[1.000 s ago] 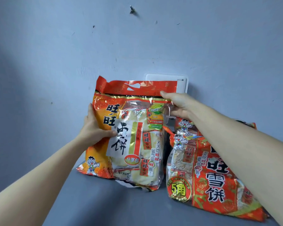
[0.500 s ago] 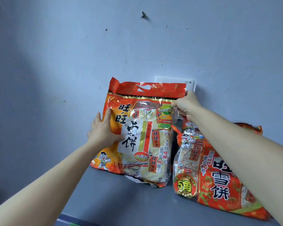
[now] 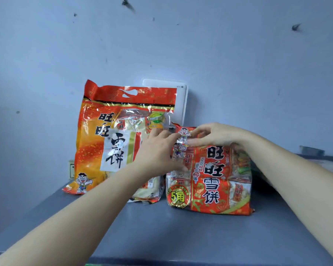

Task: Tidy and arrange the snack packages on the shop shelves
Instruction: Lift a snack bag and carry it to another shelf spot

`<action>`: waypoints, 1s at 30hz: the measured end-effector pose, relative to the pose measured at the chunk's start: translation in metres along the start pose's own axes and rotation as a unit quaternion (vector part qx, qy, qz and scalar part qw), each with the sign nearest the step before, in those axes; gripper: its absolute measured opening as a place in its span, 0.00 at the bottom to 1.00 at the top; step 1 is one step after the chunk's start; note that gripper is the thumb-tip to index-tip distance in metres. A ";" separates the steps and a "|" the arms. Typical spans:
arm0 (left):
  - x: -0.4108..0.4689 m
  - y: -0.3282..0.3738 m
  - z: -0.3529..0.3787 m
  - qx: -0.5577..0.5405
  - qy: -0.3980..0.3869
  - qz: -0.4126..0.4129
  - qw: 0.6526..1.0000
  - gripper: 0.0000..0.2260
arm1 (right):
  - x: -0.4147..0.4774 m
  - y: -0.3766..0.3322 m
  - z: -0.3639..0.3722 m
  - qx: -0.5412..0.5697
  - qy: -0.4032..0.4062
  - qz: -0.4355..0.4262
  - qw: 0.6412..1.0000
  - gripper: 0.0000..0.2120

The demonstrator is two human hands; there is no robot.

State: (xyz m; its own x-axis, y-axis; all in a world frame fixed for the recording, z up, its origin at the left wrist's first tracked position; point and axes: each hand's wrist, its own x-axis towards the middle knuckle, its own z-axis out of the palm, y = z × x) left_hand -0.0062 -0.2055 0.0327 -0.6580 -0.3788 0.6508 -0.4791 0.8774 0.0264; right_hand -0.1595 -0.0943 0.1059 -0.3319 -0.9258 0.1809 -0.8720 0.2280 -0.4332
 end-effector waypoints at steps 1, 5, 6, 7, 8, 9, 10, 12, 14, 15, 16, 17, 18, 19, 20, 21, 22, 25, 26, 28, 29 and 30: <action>0.002 0.006 0.004 0.043 -0.009 0.002 0.999 0.45 | -0.005 0.008 -0.003 -0.043 -0.023 0.003 0.999 0.39; 0.006 0.022 0.017 0.143 -0.015 -0.006 0.990 0.43 | -0.013 0.047 -0.012 -0.243 -0.015 0.031 0.970 0.52; 0.008 0.023 0.020 0.138 -0.015 -0.015 0.990 0.43 | -0.014 0.056 -0.011 -0.285 0.009 0.041 0.958 0.47; 0.010 0.024 0.022 0.131 -0.014 -0.024 0.991 0.43 | -0.015 0.064 -0.009 -0.310 0.036 0.042 0.949 0.43; 0.012 0.024 0.023 0.125 -0.019 -0.032 0.991 0.45 | -0.014 0.071 -0.007 -0.318 0.057 0.039 0.946 0.41; 0.014 0.023 0.024 0.122 -0.029 -0.036 0.991 0.48 | -0.014 0.074 -0.005 -0.315 0.066 0.035 0.946 0.41; 0.016 0.022 0.024 0.119 -0.042 -0.037 0.991 0.51 | -0.013 0.078 -0.005 -0.305 0.069 0.036 0.949 0.41; 0.019 0.020 0.024 0.117 -0.075 -0.043 0.989 0.54 | -0.011 0.083 -0.006 -0.287 0.053 0.035 0.956 0.44; 0.021 0.020 0.020 0.110 -0.121 -0.062 0.985 0.55 | -0.009 0.090 -0.007 -0.271 0.036 0.016 0.962 0.46; 0.023 0.022 0.017 0.089 -0.146 -0.082 0.982 0.54 | -0.008 0.093 -0.007 -0.261 0.039 0.006 0.965 0.46; 0.026 0.025 0.015 0.058 -0.164 -0.109 0.979 0.51 | -0.007 0.095 -0.007 -0.250 0.046 -0.004 0.967 0.46; 0.030 0.028 0.012 0.032 -0.171 -0.136 0.975 0.48 | -0.008 0.097 -0.007 -0.239 0.056 -0.012 0.969 0.46; 0.034 0.031 0.009 0.016 -0.167 -0.158 0.973 0.44 | -0.008 0.099 -0.007 -0.229 0.064 -0.018 0.971 0.47; 0.038 0.034 0.007 -0.005 -0.162 -0.177 0.971 0.40 | -0.010 0.100 -0.007 -0.224 0.071 -0.026 0.972 0.49; 0.042 0.036 0.006 -0.046 -0.155 -0.194 0.968 0.36 | -0.011 0.104 -0.007 -0.226 0.075 -0.033 0.971 0.51; 0.046 0.037 0.006 -0.108 -0.141 -0.211 0.961 0.33 | -0.012 0.107 -0.006 -0.230 0.078 -0.041 0.969 0.54; 0.049 0.038 0.008 -0.171 -0.123 -0.228 0.951 0.29 | -0.013 0.112 -0.005 -0.233 0.081 -0.048 0.968 0.56; 0.053 0.041 0.022 -0.218 -0.039 -0.258 0.940 0.24 | -0.013 0.123 -0.003 -0.242 0.093 -0.064 0.964 0.61; 0.052 0.041 0.027 -0.202 -0.014 -0.263 0.943 0.23 | -0.012 0.125 -0.001 -0.246 0.097 -0.067 0.962 0.62; 0.049 0.045 0.032 -0.148 0.001 -0.261 0.954 0.23 | -0.011 0.129 0.001 -0.249 0.103 -0.075 0.960 0.63; 0.046 0.046 0.033 -0.113 -0.001 -0.257 0.960 0.23 | -0.010 0.131 0.001 -0.246 0.106 -0.080 0.960 0.63; 0.043 0.047 0.032 -0.073 0.001 -0.253 0.965 0.24 | -0.010 0.132 0.002 -0.240 0.108 -0.086 0.961 0.63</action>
State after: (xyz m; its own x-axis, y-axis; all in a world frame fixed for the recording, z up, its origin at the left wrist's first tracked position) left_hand -0.0753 -0.1901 0.0375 -0.3599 -0.7696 0.5274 -0.6514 0.6119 0.4485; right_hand -0.2707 -0.0557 0.0454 -0.1894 -0.8900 0.4147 -0.9689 0.2378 0.0678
